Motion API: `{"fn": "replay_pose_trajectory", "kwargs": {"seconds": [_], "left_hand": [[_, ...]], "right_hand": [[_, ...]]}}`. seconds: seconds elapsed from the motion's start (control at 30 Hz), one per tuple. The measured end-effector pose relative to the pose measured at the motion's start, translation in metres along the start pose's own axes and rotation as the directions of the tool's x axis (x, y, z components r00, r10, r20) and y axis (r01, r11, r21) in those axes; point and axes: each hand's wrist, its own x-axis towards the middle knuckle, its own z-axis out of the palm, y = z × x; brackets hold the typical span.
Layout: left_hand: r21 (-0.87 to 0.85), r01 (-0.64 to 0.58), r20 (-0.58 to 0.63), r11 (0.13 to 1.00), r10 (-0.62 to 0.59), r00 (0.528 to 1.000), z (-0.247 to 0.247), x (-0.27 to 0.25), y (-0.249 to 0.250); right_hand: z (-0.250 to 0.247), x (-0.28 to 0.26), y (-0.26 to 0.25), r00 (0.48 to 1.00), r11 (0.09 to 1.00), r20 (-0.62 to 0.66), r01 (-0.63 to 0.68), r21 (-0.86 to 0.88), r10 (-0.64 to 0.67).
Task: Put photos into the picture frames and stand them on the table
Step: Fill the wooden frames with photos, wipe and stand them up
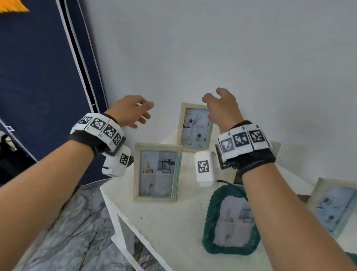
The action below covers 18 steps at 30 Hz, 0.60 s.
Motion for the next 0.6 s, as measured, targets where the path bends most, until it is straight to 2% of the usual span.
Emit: {"fn": "replay_pose_trajectory", "kwargs": {"seconds": [0.13,0.3,0.4,0.47,0.53,0.6], "left_hand": [[0.137,-0.027,0.162,0.99,0.004,0.987,0.003,0.05,0.046],[0.238,0.069,0.266,0.969,-0.134,0.955,0.035,0.096,0.068],[0.304,0.072,0.277,0.95,-0.161,0.947,0.053,0.113,0.067],[0.342,0.065,0.292,0.938,-0.171,0.941,0.062,0.119,0.065],[0.352,0.058,0.313,0.934,-0.176,0.933,0.067,0.123,0.063],[0.341,0.049,0.34,0.939,-0.172,0.925,0.069,0.124,0.061]], "right_hand": [[-0.007,0.057,0.007,0.983,0.982,-0.04,-0.178,0.058,0.181],[-0.01,0.095,0.033,0.961,0.961,-0.033,-0.275,-0.04,0.274],[-0.005,0.105,0.054,0.963,0.925,0.0,-0.26,-0.276,0.271],[-0.003,0.111,0.062,0.961,0.87,0.042,-0.227,-0.438,0.273],[-0.001,0.111,0.058,0.948,0.841,0.055,-0.249,-0.48,0.312],[0.001,0.112,0.056,0.943,0.856,0.055,-0.271,-0.44,0.327]]}}
